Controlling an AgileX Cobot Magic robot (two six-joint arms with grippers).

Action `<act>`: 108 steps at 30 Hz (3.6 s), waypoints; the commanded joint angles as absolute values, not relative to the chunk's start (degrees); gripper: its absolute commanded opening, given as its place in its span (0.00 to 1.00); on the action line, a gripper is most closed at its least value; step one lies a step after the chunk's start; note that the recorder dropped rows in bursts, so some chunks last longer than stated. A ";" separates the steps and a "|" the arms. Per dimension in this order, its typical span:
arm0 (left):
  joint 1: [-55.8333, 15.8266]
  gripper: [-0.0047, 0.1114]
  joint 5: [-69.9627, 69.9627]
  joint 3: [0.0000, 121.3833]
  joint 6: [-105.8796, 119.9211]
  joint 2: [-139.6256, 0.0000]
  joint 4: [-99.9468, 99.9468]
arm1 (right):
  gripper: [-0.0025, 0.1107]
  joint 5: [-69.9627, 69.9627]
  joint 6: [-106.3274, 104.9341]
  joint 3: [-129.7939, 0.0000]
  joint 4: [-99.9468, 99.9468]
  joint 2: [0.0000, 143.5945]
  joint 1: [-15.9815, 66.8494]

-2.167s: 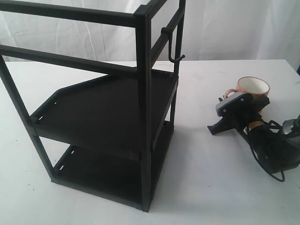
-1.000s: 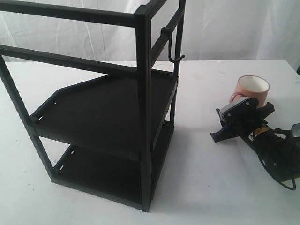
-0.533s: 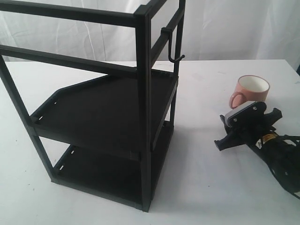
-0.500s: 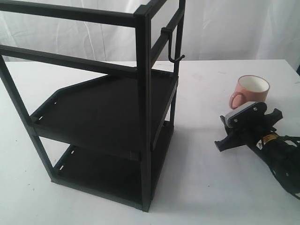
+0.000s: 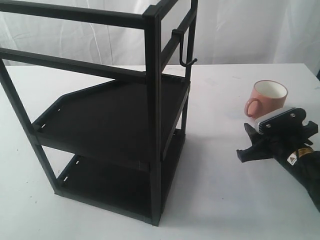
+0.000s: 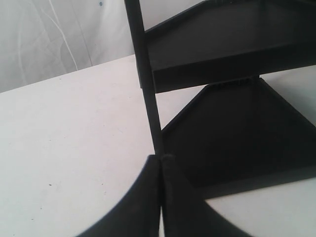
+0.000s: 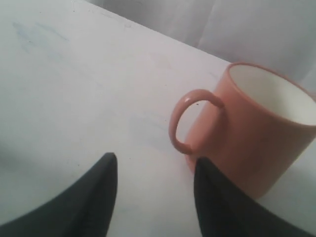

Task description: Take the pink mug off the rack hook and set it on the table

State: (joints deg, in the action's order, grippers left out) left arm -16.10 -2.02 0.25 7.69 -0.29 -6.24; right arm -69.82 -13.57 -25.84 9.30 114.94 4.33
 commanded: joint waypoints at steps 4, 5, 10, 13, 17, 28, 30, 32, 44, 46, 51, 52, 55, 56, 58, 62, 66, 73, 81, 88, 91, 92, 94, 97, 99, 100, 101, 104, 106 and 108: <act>-16.03 0.04 -1.68 0.00 7.71 0.00 -6.77 | 0.43 -69.96 -3.64 -21.98 8.84 106.26 4.00; -16.03 0.04 -1.68 0.00 7.71 0.00 -6.77 | 0.43 -69.96 -1.06 -21.65 8.84 104.75 4.00; -16.03 0.04 -1.68 0.00 7.71 0.00 -6.77 | 0.43 -69.96 2.69 -18.32 10.35 91.21 4.00; -16.03 0.04 -1.68 0.00 7.71 0.00 -6.77 | 0.43 -69.96 3.92 -16.22 12.57 80.33 4.00; -16.03 0.04 -1.68 0.00 7.71 0.00 -6.77 | 0.27 -44.12 14.17 -16.30 13.26 62.13 4.00; -16.03 0.04 -1.57 0.00 7.71 0.00 -6.77 | 0.02 12.80 18.23 -23.65 17.52 19.58 4.00; -16.03 0.04 -1.57 0.00 7.71 0.00 -6.77 | 0.02 18.40 18.23 -23.63 16.71 13.82 4.00; -16.03 0.04 -1.57 0.00 7.71 0.00 -6.77 | 0.02 19.19 18.23 -23.63 14.22 9.21 4.00; -16.03 0.04 -1.57 0.00 7.71 0.00 -6.77 | 0.02 19.72 18.23 -23.63 12.46 4.17 4.00; -16.03 0.04 -1.57 0.00 7.71 0.00 -6.77 | 0.02 19.72 18.23 -23.63 12.46 4.17 4.00; -16.03 0.04 -1.57 0.00 7.71 0.00 -6.77 | 0.02 19.72 18.23 -23.63 12.46 4.17 4.00; -16.03 0.04 -1.57 0.00 7.71 0.00 -6.77 | 0.02 19.72 18.23 -23.63 12.46 4.17 4.00; -16.03 0.04 -1.57 0.00 7.71 0.00 -6.77 | 0.02 19.72 18.23 -23.63 12.46 4.17 4.00; -16.03 0.04 -1.57 0.00 7.71 0.00 -6.77 | 0.02 19.72 18.23 -23.63 12.46 4.17 4.00; -16.03 0.04 -1.57 0.00 7.71 0.00 -6.77 | 0.02 19.62 18.23 -23.22 12.46 4.18 4.00; -16.03 0.04 -1.57 0.00 7.71 0.00 -6.77 | 0.02 20.13 18.23 -22.00 7.04 4.18 4.00; -16.03 0.04 -1.57 0.00 7.71 0.00 -6.77 | 0.02 20.57 7.15 -21.53 0.98 4.18 4.00; -16.03 0.04 -1.57 0.00 7.71 0.00 -6.77 | 0.02 19.52 -9.01 -17.39 -9.17 0.00 4.00; -16.03 0.04 -1.57 0.00 7.71 0.00 -6.77 | 0.02 19.28 -7.20 -10.73 -8.94 0.00 4.00; -16.03 0.04 -1.57 0.00 7.71 0.00 -6.77 | 0.02 19.14 -2.60 -4.79 -5.35 0.00 4.00; -16.03 0.04 -1.57 0.00 7.71 0.00 -6.77 | 0.02 18.84 2.62 -2.68 -3.87 0.00 4.00; -16.03 0.04 -1.57 0.00 7.71 0.00 -6.77 | 0.02 18.63 3.33 -2.20 -3.87 0.00 4.00; -16.03 0.04 -1.57 0.00 7.71 0.00 -6.77 | 0.02 17.70 3.33 -1.20 -3.87 0.00 4.00; -16.03 0.04 -1.57 0.00 7.71 0.00 -6.77 | 0.02 16.88 2.58 -0.50 -3.87 0.00 4.00; -16.03 0.04 -1.57 0.00 7.71 0.00 -6.77 | 0.02 16.75 1.71 -0.09 -3.87 0.00 4.00; -16.03 0.04 -1.57 0.00 7.71 0.00 -6.77 | 0.02 16.60 1.45 0.00 -3.87 0.00 4.00; -16.03 0.04 -1.57 0.00 7.71 0.00 -6.77 | 0.02 16.60 1.36 0.00 -3.87 0.00 4.00; -16.03 0.04 -1.57 0.00 7.71 0.00 -6.77 | 0.02 16.62 1.24 0.00 -2.58 0.00 4.00; -16.03 0.04 -1.57 0.00 7.71 0.00 -6.77 | 0.02 16.57 1.24 0.00 -2.46 0.00 4.00; -16.03 0.04 -1.57 0.00 7.71 0.00 -6.77 | 0.02 16.49 1.24 0.00 -2.68 0.00 4.00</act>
